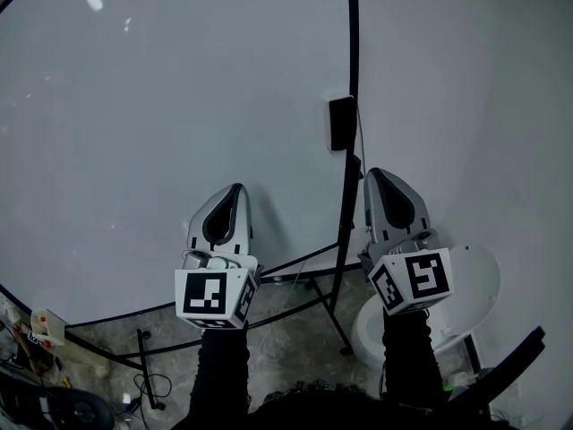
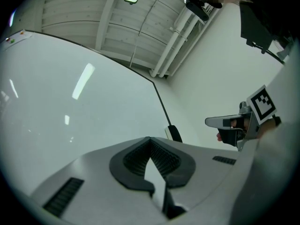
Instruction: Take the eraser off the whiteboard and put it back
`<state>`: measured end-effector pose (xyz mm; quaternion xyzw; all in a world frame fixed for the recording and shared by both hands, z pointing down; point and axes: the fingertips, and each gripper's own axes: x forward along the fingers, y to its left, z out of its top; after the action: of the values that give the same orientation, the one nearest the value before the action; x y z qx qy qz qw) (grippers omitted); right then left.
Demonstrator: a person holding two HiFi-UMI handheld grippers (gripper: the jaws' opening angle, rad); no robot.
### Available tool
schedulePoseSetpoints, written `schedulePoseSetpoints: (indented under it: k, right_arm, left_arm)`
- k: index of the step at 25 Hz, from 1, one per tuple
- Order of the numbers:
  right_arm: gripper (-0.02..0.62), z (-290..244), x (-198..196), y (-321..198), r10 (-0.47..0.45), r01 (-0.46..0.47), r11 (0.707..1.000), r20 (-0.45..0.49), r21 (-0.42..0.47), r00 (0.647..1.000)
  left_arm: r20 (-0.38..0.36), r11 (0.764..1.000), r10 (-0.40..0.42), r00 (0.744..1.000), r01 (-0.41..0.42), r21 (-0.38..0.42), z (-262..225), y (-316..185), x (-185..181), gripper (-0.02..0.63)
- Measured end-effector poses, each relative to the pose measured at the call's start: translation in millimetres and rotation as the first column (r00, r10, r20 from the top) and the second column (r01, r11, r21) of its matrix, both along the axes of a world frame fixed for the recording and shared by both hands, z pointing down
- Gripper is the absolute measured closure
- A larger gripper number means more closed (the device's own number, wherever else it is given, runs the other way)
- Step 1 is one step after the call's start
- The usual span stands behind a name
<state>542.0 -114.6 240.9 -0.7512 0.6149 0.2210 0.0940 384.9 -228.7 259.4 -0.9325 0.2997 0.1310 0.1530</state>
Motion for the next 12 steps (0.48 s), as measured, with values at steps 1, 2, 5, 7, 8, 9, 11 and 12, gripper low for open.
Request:
schedulePoseSetpoints:
  k: [1, 2, 5, 7, 8, 9, 11, 12]
  right_arm:
    - [0.586, 0.8, 0.0, 0.1, -0.001, 0.001, 1.000, 0.002, -0.002, 1.000]
    - [0.586, 1.3, 0.4, 0.4, 0.000, 0.000, 1.000, 0.003, -0.005, 1.000]
    - [0.587, 1.8, 1.8, 2.4, 0.001, -0.001, 1.000, 0.005, -0.006, 1.000]
    - [0.588, 1.7, 1.8, 3.6, 0.001, -0.001, 1.000, 0.000, -0.006, 1.000]
    - [0.588, 1.9, 1.6, 4.2, 0.002, -0.002, 1.000, -0.004, -0.007, 1.000]
    - [0.588, 2.3, 1.5, 4.6, 0.006, -0.006, 1.000, -0.008, -0.011, 1.000]
    - [0.588, 3.4, 0.8, 4.1, 0.012, -0.013, 1.000, -0.024, -0.024, 1.000]
    - [0.588, 3.8, 0.1, 3.5, 0.007, -0.008, 1.000, -0.029, -0.029, 1.000]
  left_arm:
    - [0.001, 1.000, -0.001, 1.000, 0.001, -0.001, 0.5, 0.2, -0.1, 0.600]
    - [0.002, 1.000, -0.004, 1.000, 0.004, -0.002, 0.9, 0.1, -0.4, 0.600]
    - [0.004, 1.000, -0.014, 1.000, 0.014, -0.009, 2.7, -0.9, -1.5, 0.600]
    - [0.004, 1.000, -0.020, 1.000, 0.020, -0.007, 2.5, -0.1, -1.3, 0.600]
    - [0.004, 1.000, -0.022, 1.000, 0.022, -0.006, 2.6, 0.4, -1.3, 0.600]
    - [0.003, 1.000, -0.024, 1.000, 0.024, -0.006, 2.8, 0.8, -1.3, 0.600]
    - [0.004, 1.000, -0.027, 1.000, 0.027, -0.006, 3.0, 1.0, -1.3, 0.600]
    - [0.004, 1.000, -0.029, 1.000, 0.029, -0.006, 2.8, 1.2, -1.1, 0.600]
